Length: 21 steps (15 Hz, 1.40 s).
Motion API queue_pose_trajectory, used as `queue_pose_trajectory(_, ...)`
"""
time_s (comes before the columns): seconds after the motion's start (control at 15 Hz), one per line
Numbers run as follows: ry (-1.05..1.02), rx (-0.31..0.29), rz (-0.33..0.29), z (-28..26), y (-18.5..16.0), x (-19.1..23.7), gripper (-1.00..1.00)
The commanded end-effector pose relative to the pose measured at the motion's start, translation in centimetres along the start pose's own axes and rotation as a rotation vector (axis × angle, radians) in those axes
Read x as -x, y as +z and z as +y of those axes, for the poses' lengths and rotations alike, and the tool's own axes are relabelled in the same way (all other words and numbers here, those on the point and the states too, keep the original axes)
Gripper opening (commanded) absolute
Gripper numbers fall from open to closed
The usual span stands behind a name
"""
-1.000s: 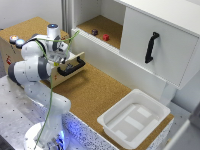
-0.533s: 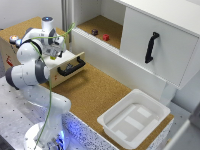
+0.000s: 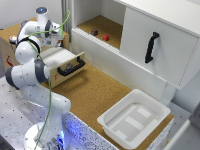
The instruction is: Place the yellow object on top of the drawer
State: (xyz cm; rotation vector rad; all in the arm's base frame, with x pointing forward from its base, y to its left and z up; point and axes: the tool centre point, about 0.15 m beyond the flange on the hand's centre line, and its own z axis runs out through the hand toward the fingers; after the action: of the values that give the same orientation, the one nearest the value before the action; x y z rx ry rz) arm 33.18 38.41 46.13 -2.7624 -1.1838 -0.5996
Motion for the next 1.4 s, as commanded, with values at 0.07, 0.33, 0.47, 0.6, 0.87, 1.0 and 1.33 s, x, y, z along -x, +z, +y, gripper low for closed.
queue_pose_trajectory(0.07, -0.295, 0.023, -0.17, -4.2, 3.0, -8.6, -1.0)
queue_pose_trajectory(0.33, -0.538, -0.052, -0.204, -6.9, 3.7, -8.6, -1.0)
queue_pose_trajectory(0.47, -0.581, -0.081, -0.245, -6.7, 4.3, -8.5, -1.0)
queue_pose_trajectory(0.6, -0.6, -0.108, -0.251, -6.0, 4.2, -8.7, 1.0)
queue_pose_trajectory(0.87, -0.58, -0.114, -0.199, -5.6, 1.5, -9.3, 1.0)
queue_pose_trajectory(1.0, -0.573, -0.115, -0.188, -5.7, 0.9, -9.2, 1.0)
queue_pose_trajectory(1.33, -0.573, -0.115, -0.188, -5.7, 0.9, -9.2, 1.0)
